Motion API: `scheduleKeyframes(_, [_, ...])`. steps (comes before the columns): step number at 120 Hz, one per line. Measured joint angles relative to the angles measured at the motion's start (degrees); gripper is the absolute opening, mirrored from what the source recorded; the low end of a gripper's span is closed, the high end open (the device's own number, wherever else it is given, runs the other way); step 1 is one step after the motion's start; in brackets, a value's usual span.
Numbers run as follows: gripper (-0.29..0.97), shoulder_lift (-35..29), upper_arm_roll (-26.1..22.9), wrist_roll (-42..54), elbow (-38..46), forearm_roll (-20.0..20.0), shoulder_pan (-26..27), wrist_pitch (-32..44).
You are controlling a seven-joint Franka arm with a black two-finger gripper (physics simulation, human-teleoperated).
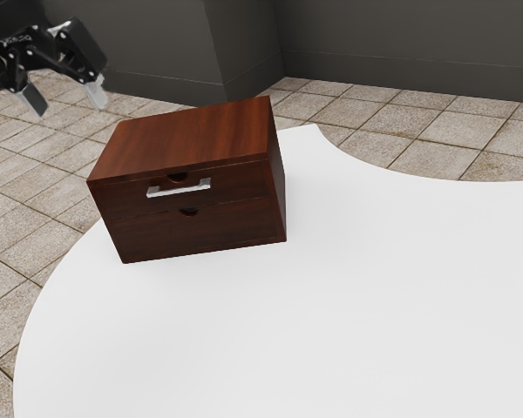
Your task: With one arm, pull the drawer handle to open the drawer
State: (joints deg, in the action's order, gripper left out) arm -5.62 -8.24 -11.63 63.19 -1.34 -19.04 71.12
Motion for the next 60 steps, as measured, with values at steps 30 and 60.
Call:
scheduleKeyframes(30, [0.68,0.04,0.58,-0.13,-0.41,-1.05,-0.25,-2.79])
scheduleKeyframes(60, [0.68,1.95,2.05,-0.13,0.07,-2.25,-0.87,-2.09])
